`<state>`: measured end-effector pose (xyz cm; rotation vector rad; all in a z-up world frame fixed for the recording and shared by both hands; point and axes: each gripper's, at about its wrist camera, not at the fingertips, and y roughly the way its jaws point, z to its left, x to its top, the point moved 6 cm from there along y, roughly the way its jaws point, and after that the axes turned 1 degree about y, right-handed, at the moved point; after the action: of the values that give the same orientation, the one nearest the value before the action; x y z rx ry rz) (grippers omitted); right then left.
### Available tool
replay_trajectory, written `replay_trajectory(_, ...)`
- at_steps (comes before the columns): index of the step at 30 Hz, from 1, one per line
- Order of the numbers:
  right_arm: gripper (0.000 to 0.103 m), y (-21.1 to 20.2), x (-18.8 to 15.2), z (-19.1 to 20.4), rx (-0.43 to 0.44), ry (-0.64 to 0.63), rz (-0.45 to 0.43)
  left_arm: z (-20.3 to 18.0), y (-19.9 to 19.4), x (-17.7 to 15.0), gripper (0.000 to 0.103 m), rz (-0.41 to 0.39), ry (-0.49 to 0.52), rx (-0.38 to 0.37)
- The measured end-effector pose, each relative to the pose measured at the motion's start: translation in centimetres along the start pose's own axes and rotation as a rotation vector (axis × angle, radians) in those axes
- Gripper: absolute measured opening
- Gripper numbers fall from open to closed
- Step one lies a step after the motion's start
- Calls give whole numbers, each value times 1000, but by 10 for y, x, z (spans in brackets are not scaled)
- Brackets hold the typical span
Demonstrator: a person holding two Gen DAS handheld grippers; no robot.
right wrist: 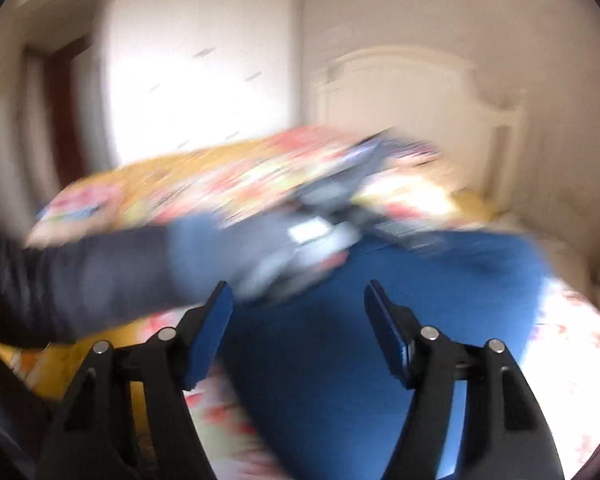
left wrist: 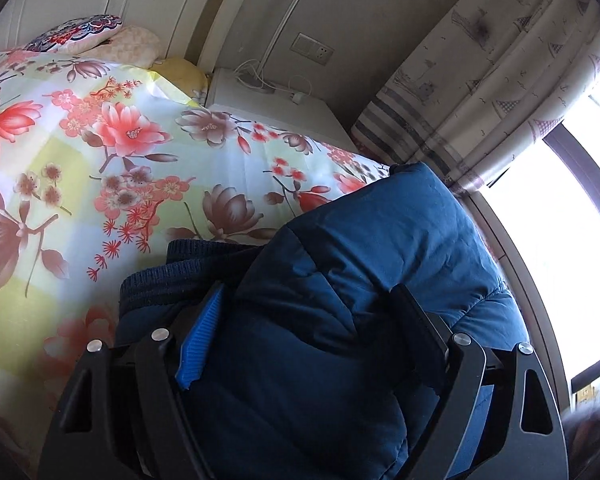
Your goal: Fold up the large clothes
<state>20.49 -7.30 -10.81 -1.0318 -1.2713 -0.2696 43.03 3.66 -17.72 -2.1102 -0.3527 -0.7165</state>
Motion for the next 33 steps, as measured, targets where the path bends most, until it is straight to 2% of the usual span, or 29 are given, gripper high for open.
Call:
replay_trajectory(4,54,28,24,-98,-158,83,26,-4,-3,0,86,0,22,38)
replay_trajectory(6,52,59,38,-142,-200,139,48,-6,-3,0,86,-2,33,58)
replay_trajectory(9,48,117,45,-190,-216,218,128,-8,-4,0,86,-8,47,85)
replay_trajectory(11,48,156,32,-207,-209,246,223,-8,-4,0,86,-9,49,96)
replay_trajectory(12,49,190,9,-214,-183,251,357,-6,-5,1,86,-15,40,110)
replay_trajectory(13,51,209,-8,-216,-166,255,428,-4,-5,2,86,-15,34,123)
replay_trajectory(14,51,214,-10,-218,-158,259,406,-4,-4,2,86,-13,35,126)
replay_trajectory(19,50,208,7,-208,-207,144,455,-8,-4,0,86,-16,71,161)
replay_trajectory(21,50,193,23,-213,-221,172,401,-8,-5,0,87,-20,80,181)
replay_trajectory(24,50,167,53,-221,-230,228,273,-9,-6,0,88,-26,91,203)
replay_trajectory(26,50,165,62,-220,-214,225,249,-9,-6,0,89,-27,94,211)
replay_trajectory(29,51,192,44,-211,-201,163,367,-9,-6,0,89,-28,93,212)
replay_trajectory(30,51,212,22,-207,-210,123,465,-8,-7,0,89,-30,90,214)
replay_trajectory(31,53,229,0,-204,-220,90,526,-7,-7,0,89,-29,87,219)
replay_trajectory(32,53,232,-2,-206,-225,118,488,-6,-6,0,89,-26,86,226)
replay_trajectory(33,53,234,-4,-209,-222,152,486,-7,-5,0,89,-25,85,226)
